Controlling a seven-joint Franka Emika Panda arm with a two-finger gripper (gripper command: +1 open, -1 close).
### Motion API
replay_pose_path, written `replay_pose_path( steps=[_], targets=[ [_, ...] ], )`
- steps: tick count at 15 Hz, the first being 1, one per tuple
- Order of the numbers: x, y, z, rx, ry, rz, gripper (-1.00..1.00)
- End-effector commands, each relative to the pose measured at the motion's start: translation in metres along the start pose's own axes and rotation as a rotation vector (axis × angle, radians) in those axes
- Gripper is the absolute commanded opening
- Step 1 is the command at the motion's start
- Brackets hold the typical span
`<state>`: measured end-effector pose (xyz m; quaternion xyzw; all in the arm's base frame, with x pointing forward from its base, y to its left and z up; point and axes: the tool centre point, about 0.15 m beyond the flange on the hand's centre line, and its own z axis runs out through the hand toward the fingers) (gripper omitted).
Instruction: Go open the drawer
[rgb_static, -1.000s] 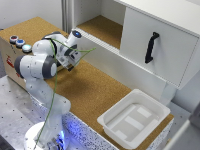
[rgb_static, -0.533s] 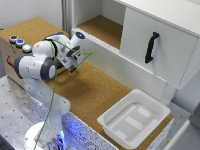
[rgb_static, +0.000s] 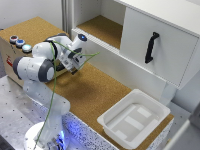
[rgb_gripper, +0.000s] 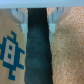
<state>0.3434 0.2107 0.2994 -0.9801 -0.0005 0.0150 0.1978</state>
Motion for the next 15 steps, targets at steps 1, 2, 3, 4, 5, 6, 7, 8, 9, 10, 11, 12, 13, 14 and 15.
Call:
replay_pose_path(
  steps=[1,2,3,4,5,6,7,8,9,10,11,12,13,14,15],
  targets=[
    [-0.014,0.063,0.05,0.017,0.014,0.006,-1.0],
    [-0.014,0.064,0.05,0.015,0.015,0.005,-1.0],
    [-0.015,0.066,0.048,0.014,0.016,0.008,-1.0],
    [-0.015,0.066,0.048,0.012,0.018,0.009,-1.0],
    [-0.016,0.068,0.048,0.013,0.017,0.011,-1.0],
    [-0.017,0.069,0.047,0.013,0.02,0.013,-1.0],
    [-0.018,0.07,0.047,0.013,0.021,0.016,-1.0],
    [-0.018,0.072,0.047,0.014,0.022,0.018,-1.0],
    [-0.019,0.074,0.046,0.014,0.022,0.02,-1.0],
    [-0.019,0.075,0.046,0.01,0.023,0.022,-1.0],
    [-0.019,0.077,0.045,0.009,0.022,0.023,-1.0],
    [-0.019,0.078,0.044,0.003,0.019,0.022,-1.0],
    [-0.019,0.08,0.044,0.0,0.02,0.023,-1.0],
    [-0.019,0.082,0.043,-0.003,0.018,0.026,-1.0],
    [-0.018,0.084,0.042,-0.002,0.013,0.026,-1.0]
  ],
)
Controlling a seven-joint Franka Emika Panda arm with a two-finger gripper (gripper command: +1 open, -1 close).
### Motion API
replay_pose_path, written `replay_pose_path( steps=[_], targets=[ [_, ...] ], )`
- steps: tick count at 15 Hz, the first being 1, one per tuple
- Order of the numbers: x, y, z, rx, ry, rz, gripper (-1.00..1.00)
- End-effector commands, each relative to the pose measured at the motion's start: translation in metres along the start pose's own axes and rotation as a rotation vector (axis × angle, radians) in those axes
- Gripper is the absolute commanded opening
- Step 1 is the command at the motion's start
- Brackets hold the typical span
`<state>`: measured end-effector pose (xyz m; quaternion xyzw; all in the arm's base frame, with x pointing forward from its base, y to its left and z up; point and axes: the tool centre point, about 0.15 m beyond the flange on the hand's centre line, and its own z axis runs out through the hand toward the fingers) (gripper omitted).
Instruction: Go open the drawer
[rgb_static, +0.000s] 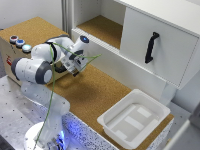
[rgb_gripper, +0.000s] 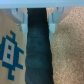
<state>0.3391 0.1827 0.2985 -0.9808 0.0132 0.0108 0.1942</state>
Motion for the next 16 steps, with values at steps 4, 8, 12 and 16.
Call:
replay_pose_path(
  steps=[4,8,12,16],
  targets=[
    [-0.01,0.057,0.049,-0.001,-0.025,-0.007,1.0],
    [-0.001,0.039,0.042,-0.097,-0.095,-0.067,1.0],
    [0.007,0.028,0.042,-0.138,-0.124,-0.097,1.0],
    [0.012,0.005,0.017,-0.273,-0.085,-0.115,1.0]
  ],
)
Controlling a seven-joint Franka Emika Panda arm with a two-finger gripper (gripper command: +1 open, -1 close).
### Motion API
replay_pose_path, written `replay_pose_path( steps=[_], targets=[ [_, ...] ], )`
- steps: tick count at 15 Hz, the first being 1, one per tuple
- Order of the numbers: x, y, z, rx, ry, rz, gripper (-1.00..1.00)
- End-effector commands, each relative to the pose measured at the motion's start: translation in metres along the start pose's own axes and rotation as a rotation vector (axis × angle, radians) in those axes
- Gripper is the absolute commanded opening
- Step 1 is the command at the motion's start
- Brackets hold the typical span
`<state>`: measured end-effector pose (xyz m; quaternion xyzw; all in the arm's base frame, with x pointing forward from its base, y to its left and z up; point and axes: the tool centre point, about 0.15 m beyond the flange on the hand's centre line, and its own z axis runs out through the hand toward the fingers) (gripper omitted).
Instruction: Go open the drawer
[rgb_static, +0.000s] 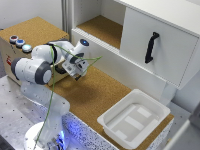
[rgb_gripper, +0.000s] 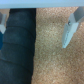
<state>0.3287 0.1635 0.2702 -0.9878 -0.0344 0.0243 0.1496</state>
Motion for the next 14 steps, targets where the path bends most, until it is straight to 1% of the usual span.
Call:
replay_pose_path(
  steps=[1,3,8,10,12,14],
  targets=[
    [0.023,-0.024,-0.012,-0.214,-0.034,-0.016,1.0],
    [0.024,-0.027,-0.025,-0.234,-0.009,-0.012,1.0],
    [0.017,-0.033,-0.067,-0.285,0.078,0.005,1.0],
    [0.012,-0.037,-0.089,-0.316,0.121,0.011,1.0],
    [0.004,-0.046,-0.117,-0.361,0.181,0.012,1.0],
    [-0.003,-0.059,-0.144,-0.388,0.24,-0.007,1.0]
  ],
)
